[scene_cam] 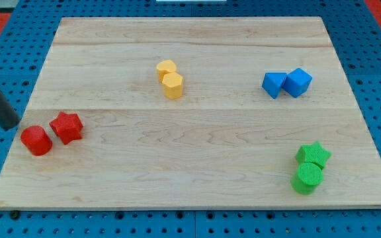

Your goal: Place the arm diagonally to the red star

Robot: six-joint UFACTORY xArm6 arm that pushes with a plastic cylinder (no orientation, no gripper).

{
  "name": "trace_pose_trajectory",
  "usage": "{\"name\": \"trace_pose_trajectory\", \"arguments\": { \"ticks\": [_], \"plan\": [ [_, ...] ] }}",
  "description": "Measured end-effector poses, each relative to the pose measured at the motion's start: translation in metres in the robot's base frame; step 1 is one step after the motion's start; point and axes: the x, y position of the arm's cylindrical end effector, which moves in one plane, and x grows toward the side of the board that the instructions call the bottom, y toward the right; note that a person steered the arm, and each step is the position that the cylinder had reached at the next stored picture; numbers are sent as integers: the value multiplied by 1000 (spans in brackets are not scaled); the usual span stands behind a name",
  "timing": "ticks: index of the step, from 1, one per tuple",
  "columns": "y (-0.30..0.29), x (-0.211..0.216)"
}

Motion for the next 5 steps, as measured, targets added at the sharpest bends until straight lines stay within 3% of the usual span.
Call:
{"name": "trace_pose_trajectory", "arguments": {
  "ticks": [1,2,3,4,5],
  "plan": [
    [4,0],
    [46,-25],
    [54,-64],
    [103,-104],
    [123,-102]
  ]
}}
